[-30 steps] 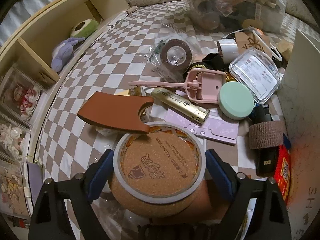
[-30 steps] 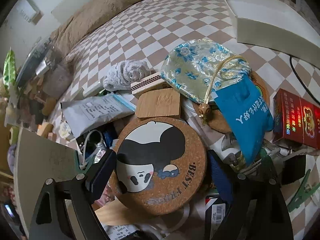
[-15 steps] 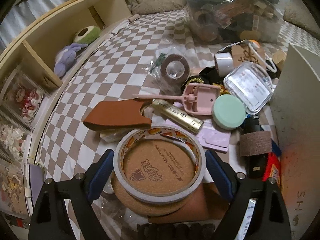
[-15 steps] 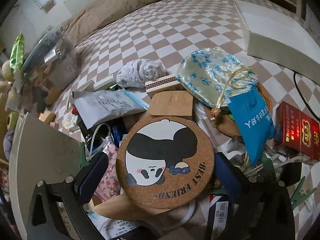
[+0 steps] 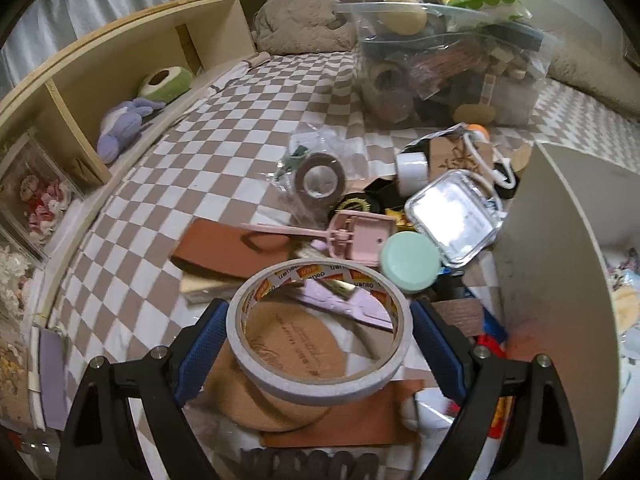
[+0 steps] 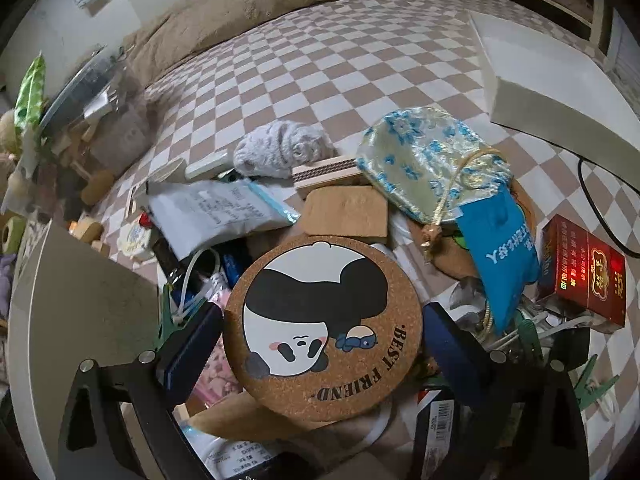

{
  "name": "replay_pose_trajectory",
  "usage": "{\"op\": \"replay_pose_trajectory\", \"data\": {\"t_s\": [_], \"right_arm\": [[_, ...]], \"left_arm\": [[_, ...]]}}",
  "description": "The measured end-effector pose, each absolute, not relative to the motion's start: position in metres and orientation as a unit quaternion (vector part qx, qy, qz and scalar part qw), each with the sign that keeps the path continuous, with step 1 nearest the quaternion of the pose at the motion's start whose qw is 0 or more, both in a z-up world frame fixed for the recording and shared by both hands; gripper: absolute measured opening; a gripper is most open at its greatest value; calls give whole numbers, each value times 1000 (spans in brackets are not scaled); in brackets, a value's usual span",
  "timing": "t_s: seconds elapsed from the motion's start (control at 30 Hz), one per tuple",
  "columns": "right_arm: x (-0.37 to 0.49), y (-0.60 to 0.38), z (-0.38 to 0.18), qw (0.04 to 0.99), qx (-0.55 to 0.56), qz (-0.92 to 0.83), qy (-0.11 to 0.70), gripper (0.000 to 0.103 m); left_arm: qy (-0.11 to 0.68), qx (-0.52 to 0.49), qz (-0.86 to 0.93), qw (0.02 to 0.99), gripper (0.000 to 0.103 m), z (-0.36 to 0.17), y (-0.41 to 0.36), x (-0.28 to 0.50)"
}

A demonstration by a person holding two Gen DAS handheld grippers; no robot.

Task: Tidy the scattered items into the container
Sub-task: 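Lift the tape roll and panda coaster and carry them over the white box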

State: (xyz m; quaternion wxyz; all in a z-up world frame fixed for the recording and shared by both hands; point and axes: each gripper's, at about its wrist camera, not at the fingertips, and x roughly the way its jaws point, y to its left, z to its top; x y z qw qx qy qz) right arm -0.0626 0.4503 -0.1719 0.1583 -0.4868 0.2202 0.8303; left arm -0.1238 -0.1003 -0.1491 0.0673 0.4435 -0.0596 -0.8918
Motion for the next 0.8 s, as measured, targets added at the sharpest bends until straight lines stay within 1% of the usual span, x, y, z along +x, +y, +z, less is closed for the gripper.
{"op": "replay_pose_trajectory", "data": {"t_s": [0.13,0.27,0.53,0.8], "right_arm": [[-62,446,-166,157,-478,837,216,99],[-54,447,-150,152,-451,849,230,99],[-33,446,-113,165,-370,880,248,99],[-13,436,-90,120,-326,896,277,99]], "left_arm": [[-58,435,-896,65,91,-145,-96,-122],[-57,425,-901,67,91,-140,-94,-120],[-41,391,-917,72,91,-123,-95,-114],[-42,372,-926,56,91,-114,-83,-107]]}}
